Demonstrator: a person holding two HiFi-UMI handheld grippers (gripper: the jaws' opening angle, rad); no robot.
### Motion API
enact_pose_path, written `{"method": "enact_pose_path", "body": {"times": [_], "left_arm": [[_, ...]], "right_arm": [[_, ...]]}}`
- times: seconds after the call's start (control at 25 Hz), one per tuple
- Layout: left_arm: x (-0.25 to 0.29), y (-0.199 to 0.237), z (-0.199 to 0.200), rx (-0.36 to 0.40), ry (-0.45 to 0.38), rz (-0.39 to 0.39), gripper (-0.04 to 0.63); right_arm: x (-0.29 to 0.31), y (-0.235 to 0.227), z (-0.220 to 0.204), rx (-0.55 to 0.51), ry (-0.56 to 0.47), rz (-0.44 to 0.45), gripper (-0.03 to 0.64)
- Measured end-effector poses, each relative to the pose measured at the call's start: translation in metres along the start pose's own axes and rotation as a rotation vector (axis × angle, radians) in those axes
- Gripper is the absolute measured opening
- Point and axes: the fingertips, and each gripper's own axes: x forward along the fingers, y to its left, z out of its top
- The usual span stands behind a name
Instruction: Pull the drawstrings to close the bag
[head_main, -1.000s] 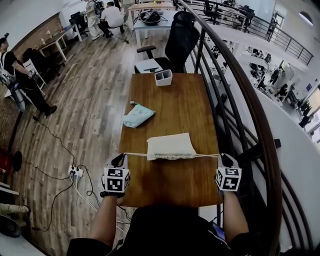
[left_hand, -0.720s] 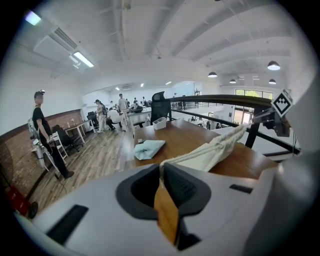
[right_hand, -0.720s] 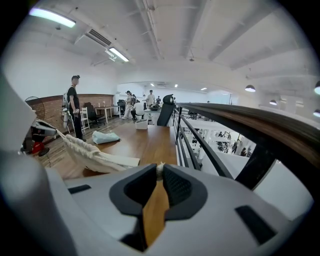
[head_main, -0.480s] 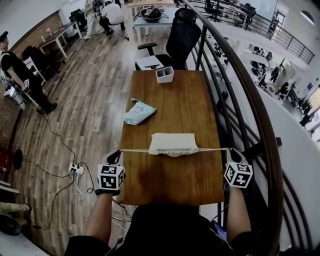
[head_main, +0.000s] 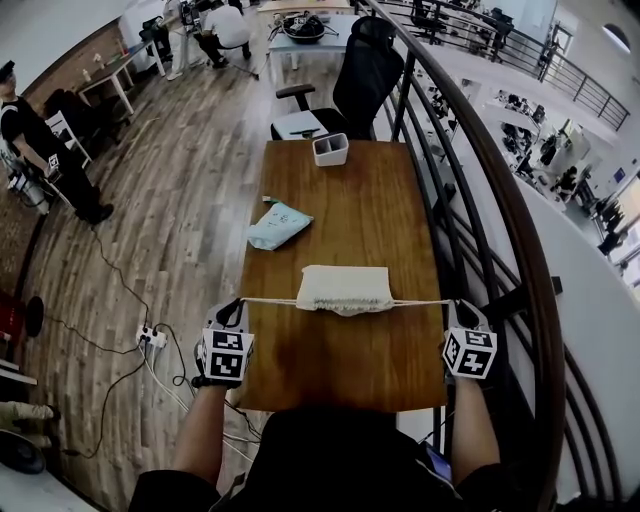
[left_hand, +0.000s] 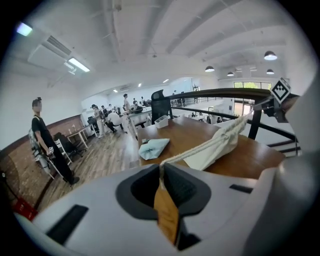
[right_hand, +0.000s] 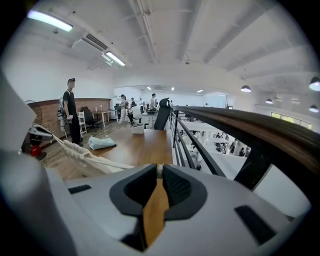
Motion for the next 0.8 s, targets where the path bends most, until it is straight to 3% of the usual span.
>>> {"method": "enact_pose_path", "body": {"times": [0.08, 0.24, 0.4, 0.68, 0.8], "left_arm": [[-0.001, 0.007, 0.002, -0.024, -0.020, 0.008, 0.037], [-0.001, 0.018, -0.006, -0.171, -0.018, -0.012, 0.037], [0.000, 0.011, -0.013, -0.102, 0.012, -0.002, 0.037], [-0.001, 0.011, -0.014, -0.098, 0.023, 0.012, 0.037], [0.002, 0.020, -0.020, -0.180, 0.023, 0.005, 0.037]], "right_arm": [[-0.001, -0.004, 0.003, -0.017, -0.016, -0.004, 0.034], [-0.001, -0.017, 0.002, 0.006, -0.021, -0.014, 0.034], [0.001, -0.015, -0.006, -0.012, -0.005, -0.031, 0.034], [0.003, -0.016, -0.012, 0.019, 0.009, -0.022, 0.034], [0.005, -0.022, -0.015, 0.058, 0.010, -0.020, 0.034]]}}
